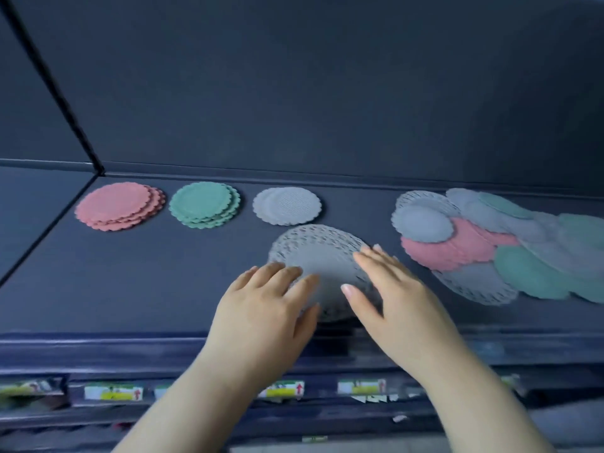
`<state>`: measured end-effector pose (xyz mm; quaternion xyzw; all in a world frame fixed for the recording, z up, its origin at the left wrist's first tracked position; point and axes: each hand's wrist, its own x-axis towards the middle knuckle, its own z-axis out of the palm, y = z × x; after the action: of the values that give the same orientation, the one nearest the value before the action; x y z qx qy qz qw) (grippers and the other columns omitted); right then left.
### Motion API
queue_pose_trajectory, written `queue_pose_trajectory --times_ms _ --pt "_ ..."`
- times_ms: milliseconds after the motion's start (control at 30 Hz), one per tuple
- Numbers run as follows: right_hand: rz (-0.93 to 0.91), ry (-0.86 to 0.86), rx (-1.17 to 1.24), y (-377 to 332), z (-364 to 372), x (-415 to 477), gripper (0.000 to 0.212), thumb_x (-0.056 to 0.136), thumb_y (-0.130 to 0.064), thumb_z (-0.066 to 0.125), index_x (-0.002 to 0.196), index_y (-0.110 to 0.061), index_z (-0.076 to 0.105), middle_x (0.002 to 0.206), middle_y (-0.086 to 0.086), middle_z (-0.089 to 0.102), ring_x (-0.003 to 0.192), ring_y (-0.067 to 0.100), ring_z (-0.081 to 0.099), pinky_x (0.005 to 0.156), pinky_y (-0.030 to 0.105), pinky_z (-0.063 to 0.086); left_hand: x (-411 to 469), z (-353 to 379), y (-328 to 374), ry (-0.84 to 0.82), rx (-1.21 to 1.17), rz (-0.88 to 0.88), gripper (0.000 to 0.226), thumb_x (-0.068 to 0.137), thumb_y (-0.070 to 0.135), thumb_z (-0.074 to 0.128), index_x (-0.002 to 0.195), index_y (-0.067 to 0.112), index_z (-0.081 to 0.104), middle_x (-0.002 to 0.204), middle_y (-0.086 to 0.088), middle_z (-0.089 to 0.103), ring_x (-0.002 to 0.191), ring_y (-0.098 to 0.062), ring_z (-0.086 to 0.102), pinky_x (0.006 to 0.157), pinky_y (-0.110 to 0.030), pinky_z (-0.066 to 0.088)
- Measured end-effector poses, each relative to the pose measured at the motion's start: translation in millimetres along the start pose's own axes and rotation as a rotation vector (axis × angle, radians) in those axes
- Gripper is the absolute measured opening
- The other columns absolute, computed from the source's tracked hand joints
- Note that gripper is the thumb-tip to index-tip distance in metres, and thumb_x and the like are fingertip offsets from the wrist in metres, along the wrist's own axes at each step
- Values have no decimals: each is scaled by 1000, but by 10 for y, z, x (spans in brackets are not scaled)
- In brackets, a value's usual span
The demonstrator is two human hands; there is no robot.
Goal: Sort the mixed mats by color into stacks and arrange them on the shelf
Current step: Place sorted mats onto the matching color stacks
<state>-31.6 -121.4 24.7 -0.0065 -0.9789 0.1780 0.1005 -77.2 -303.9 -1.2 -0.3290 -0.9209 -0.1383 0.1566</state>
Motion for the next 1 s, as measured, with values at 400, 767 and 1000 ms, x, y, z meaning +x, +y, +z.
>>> queue_pose_trajectory --times_ms 400,767,1000 --pt "123 98 108 1321 -427 -526 50 87 -38 52 135 -25 45 141 -12 42 125 -8 30 99 6 16 365 340 1092 -19 3 29 37 85 37 46 108 20 68 103 4 69 98 -21 64 80 -34 51" --pt "225 178 108 1849 -550 -225 50 86 -37 53 134 -25 46 138 -12 45 118 -8 32 97 5 18 1176 667 1128 32 -8 105 37 84 36 45 108 20 68 103 3 68 96 -23 64 79 -34 50" --pt "313 218 141 2396 -717 -226 47 86 -35 54 132 -23 49 136 -12 47 119 -6 35 101 11 22 1558 867 1510 14 -25 152 37 85 35 43 108 21 68 104 3 68 95 -22 64 77 -33 51"
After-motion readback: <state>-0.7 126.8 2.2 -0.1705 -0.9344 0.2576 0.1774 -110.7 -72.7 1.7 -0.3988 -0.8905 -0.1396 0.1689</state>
